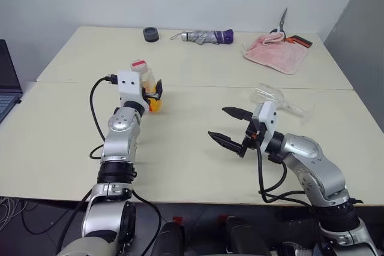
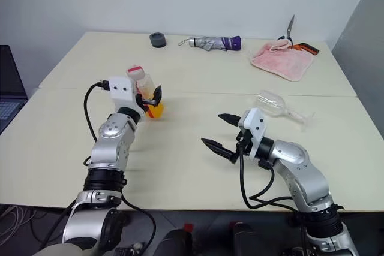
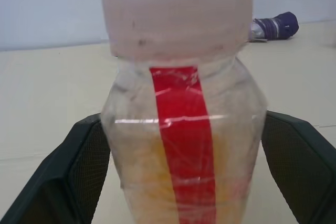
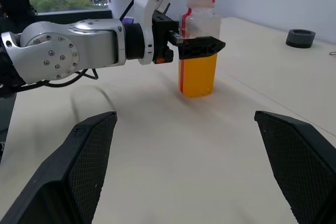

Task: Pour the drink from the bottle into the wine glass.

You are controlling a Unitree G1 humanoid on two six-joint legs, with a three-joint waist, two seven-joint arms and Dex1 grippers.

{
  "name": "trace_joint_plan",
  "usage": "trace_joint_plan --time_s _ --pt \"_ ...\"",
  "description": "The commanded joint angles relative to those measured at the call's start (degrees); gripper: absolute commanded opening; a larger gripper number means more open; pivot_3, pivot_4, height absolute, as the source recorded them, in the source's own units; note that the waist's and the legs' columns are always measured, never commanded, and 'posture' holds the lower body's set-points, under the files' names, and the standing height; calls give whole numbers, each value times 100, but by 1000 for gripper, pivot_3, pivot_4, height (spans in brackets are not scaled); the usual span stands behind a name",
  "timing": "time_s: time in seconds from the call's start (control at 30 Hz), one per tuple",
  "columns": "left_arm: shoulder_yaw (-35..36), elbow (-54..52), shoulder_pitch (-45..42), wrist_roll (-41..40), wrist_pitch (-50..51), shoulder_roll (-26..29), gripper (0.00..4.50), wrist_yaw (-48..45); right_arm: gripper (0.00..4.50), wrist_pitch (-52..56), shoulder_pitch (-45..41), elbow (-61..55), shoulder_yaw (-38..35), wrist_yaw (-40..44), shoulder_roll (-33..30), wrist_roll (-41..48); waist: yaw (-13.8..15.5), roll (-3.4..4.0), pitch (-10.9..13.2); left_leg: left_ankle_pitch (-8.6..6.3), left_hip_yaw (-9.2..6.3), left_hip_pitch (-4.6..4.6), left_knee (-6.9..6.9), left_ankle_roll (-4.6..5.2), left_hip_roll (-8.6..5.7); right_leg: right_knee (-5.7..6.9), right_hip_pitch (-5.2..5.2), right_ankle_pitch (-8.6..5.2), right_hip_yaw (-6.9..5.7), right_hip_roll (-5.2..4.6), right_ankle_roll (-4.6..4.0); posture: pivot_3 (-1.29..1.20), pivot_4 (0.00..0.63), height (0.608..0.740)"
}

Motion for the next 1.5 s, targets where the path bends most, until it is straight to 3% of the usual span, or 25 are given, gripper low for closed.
trace_joint_plan --time_s 0.03,0.9,1.0,1.2,1.5 --pt "-56 -130 -184 61 -17 39 4481 14 4500 -120 -36 -237 -32 32 0 12 -1 0 0 0 0 0 0 0 0 0 0 0 0 0 0 0 150 740" --pt "-20 -152 -358 23 120 65 4481 114 4500 -132 -46 -154 -11 61 -12 -64 -1 0 0 0 -2 -1 2 0 0 2 0 0 -1 -1 0 0 150 740" --pt "-10 -162 -345 -5 119 57 3929 114 4500 -132 -50 -146 -11 73 -19 -66 -1 0 0 0 -2 -1 2 0 0 3 0 0 -1 -1 0 0 150 740" --pt "48 -165 -320 -63 150 68 2092 123 4500 -132 -71 -116 -17 103 -16 -75 -1 0 0 0 -2 -1 2 0 0 3 0 0 -2 -1 0 0 150 740" --pt "47 -278 -277 -94 199 80 1947 76 4500 -166 -77 -81 -13 96 28 -91 -1 0 0 0 -2 -1 3 0 0 4 -1 0 -1 -1 0 0 150 740"
